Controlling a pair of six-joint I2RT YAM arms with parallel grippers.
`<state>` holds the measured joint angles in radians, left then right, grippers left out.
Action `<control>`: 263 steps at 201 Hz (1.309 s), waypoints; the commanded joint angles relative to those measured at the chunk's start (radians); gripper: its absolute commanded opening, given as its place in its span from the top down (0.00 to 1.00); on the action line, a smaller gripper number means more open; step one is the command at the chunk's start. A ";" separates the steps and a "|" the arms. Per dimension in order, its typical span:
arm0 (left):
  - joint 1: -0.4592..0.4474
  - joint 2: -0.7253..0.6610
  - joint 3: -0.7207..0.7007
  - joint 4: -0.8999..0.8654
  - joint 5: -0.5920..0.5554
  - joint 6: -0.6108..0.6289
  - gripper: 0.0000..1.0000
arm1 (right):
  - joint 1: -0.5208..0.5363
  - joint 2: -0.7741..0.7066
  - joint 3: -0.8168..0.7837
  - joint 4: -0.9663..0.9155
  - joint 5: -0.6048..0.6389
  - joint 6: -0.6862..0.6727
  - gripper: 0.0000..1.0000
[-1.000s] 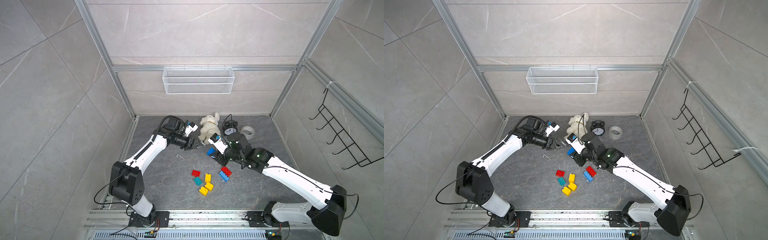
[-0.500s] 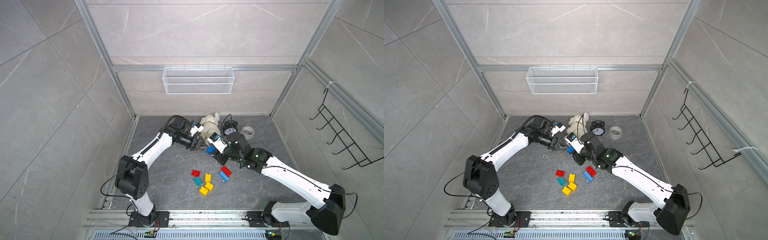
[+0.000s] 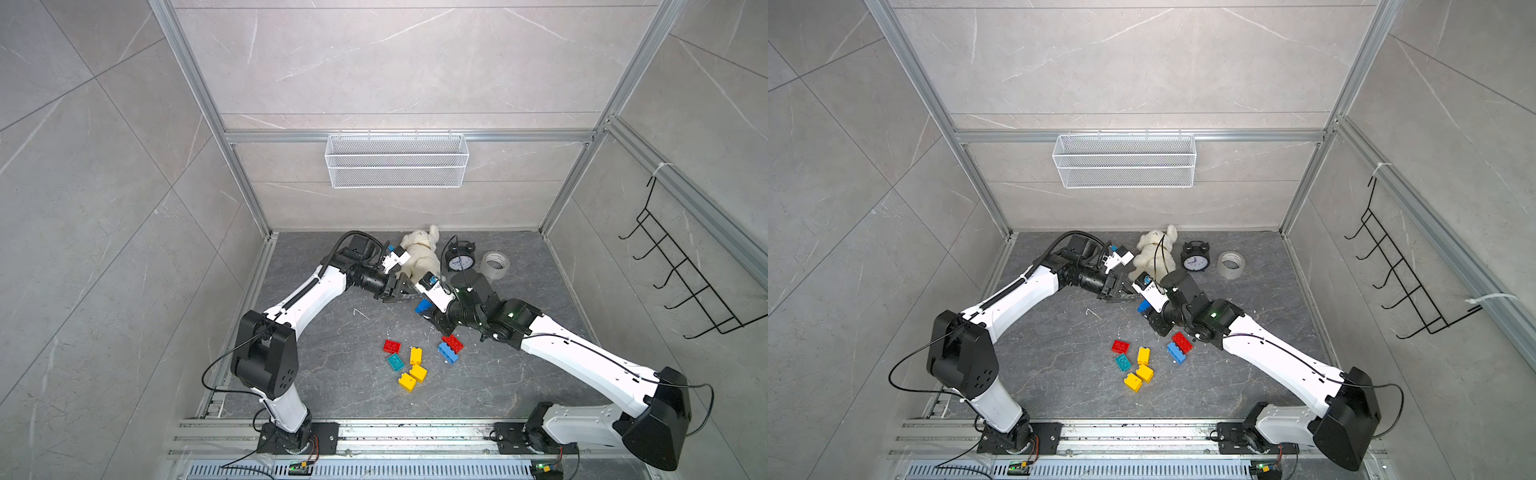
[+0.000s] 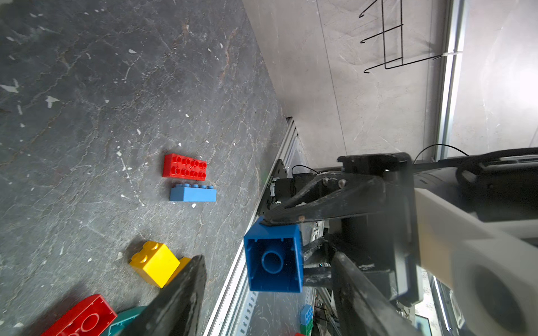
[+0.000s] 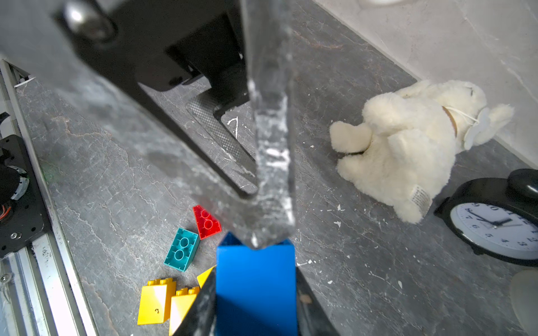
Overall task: Assemble the letter r with lego
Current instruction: Pick up the lego brick from the center of the board.
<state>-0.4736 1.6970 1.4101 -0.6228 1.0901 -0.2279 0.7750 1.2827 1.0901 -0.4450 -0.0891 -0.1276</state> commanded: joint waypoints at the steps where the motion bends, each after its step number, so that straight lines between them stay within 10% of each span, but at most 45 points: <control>1: -0.005 -0.002 0.019 0.012 0.078 0.005 0.29 | 0.007 -0.010 -0.004 0.008 0.007 -0.005 0.70; 208: -0.022 0.052 0.033 -0.099 0.135 0.102 0.69 | 0.033 0.009 -0.027 0.163 0.090 -0.033 0.66; 263: -0.023 0.025 0.021 -0.073 0.107 0.103 0.77 | 0.032 -0.038 -0.052 0.211 0.133 0.015 0.33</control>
<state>-0.4911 1.7523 1.4158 -0.6876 1.2030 -0.1528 0.8131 1.2888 1.0611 -0.2985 -0.0055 -0.1474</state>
